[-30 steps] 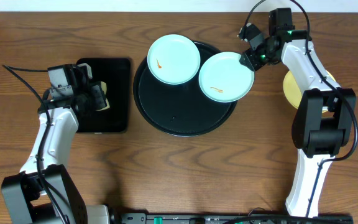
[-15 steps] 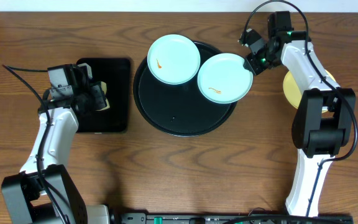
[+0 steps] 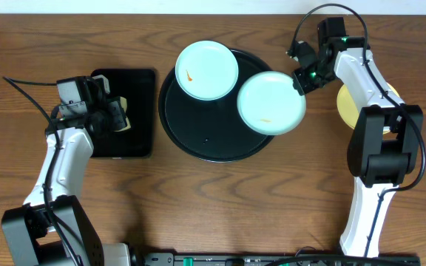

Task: Clean dirty plates on tray and stack at the side
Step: 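Grasp the light-green plate rim with the right gripper and tilt it up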

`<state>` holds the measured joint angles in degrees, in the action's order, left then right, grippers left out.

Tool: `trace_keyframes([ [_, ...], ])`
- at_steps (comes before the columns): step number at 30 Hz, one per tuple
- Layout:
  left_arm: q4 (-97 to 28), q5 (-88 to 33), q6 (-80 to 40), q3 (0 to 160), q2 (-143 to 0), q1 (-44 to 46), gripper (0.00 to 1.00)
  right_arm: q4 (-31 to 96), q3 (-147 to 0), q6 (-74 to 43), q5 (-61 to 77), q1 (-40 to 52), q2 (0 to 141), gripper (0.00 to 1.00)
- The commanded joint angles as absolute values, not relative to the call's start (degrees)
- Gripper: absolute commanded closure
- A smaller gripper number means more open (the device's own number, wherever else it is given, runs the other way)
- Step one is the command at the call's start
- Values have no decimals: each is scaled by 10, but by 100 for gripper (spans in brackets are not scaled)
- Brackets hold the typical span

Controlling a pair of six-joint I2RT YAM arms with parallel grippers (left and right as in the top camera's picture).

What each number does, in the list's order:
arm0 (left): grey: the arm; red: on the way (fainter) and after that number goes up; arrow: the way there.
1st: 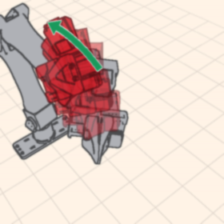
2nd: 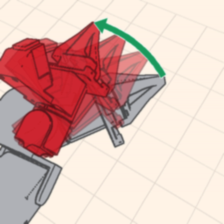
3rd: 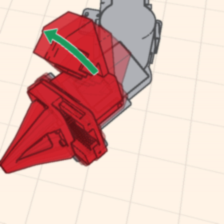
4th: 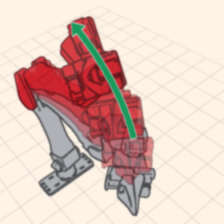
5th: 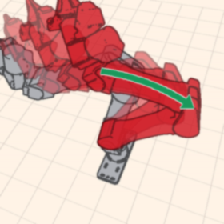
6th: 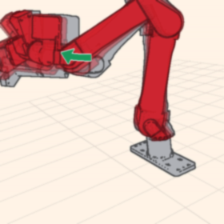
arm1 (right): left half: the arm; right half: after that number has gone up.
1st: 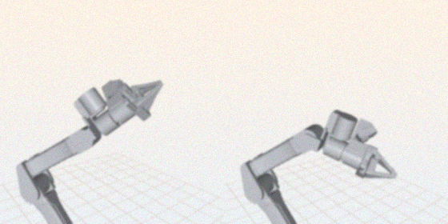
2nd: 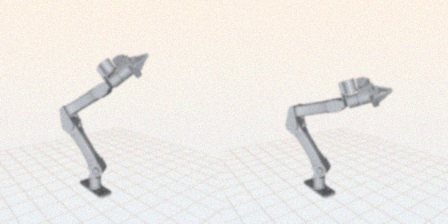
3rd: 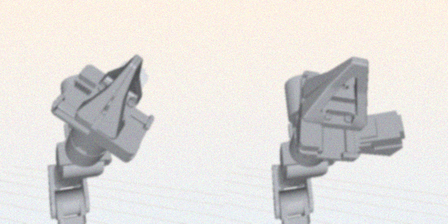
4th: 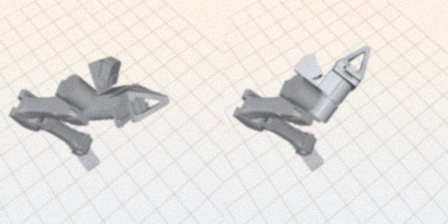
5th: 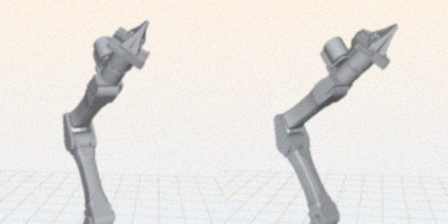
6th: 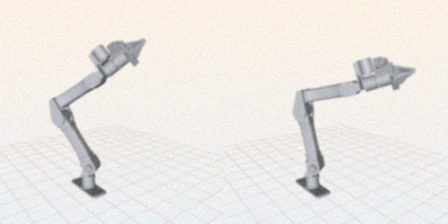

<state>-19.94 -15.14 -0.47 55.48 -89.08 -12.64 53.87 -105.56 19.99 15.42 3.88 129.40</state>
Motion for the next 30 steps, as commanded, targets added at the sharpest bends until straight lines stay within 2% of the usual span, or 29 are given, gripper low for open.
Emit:
trace_keyframes([
  [1,-201,-158,-12,554,-897,-125,86,554,-1051,111,150,45,1304,99],
  [9,-201,-158,-11,554,-897,-125,85,626,-1051,14,150,45,1304,99],
  [14,-201,-158,-11,554,-897,-125,85,628,-1051,-98,150,46,1300,99],
  [19,-201,-158,-11,554,-897,-125,85,611,-1051,-159,129,57,1279,99],
  [30,-191,-122,20,544,-940,-125,86,595,-1051,-219,-189,178,1188,99],
])
